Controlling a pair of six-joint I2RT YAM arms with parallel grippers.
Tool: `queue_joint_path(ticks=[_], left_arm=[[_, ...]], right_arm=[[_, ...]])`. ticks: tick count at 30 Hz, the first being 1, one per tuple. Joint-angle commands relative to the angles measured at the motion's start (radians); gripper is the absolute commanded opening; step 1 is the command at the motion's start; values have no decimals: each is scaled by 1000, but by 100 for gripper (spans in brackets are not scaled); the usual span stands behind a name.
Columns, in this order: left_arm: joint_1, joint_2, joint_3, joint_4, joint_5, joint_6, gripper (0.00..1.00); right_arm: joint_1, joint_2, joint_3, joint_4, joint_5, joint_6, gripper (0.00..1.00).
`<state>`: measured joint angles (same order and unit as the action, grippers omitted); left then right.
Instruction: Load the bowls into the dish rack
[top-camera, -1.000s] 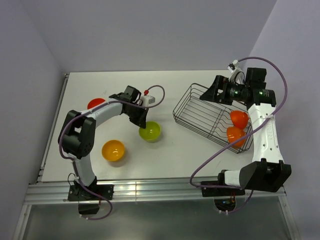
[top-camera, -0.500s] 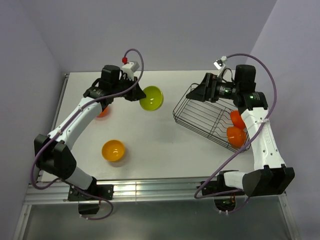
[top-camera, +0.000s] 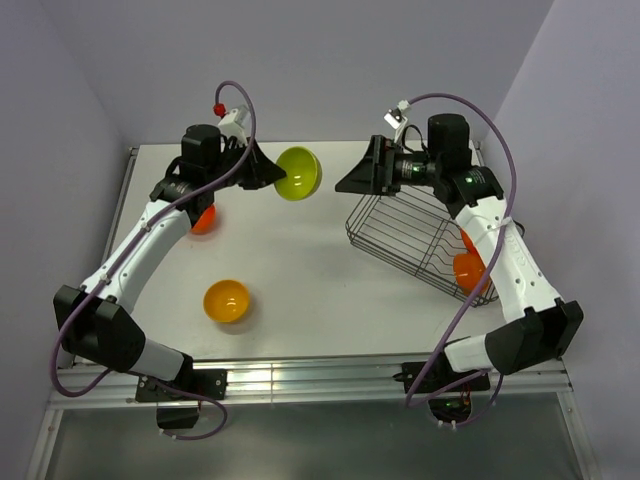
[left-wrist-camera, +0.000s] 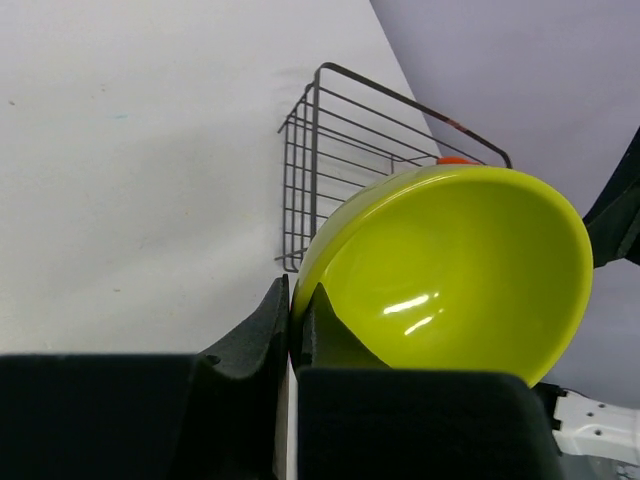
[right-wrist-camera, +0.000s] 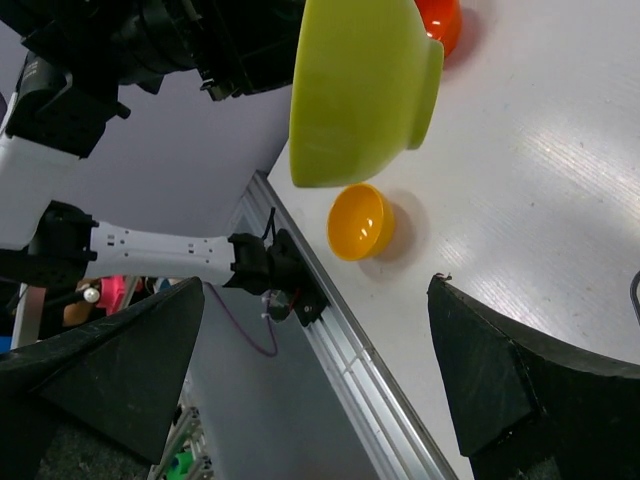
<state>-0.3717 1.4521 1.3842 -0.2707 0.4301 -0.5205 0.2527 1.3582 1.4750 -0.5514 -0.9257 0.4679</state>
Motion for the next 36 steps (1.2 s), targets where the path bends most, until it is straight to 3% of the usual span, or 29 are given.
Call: queue_joint_path(ticks=[1,9,17,29,36], left_arm=[[5,-36,27,96,76,-75,0],[5,-62,-45,169,137,-150,0],[7,-61,-70,215,183,-181,0],[7,-62,-105,263,274,-226,0],[7,-58,-114,303,292,-246,0]], right_arm=[[45,10,97,39,80,34,100],[123,50,123,36,148,61,100],[169,100,177,-13,340,67,100],[178,136,180,11,271,67,100],[178,136,133,65,157,115,92]])
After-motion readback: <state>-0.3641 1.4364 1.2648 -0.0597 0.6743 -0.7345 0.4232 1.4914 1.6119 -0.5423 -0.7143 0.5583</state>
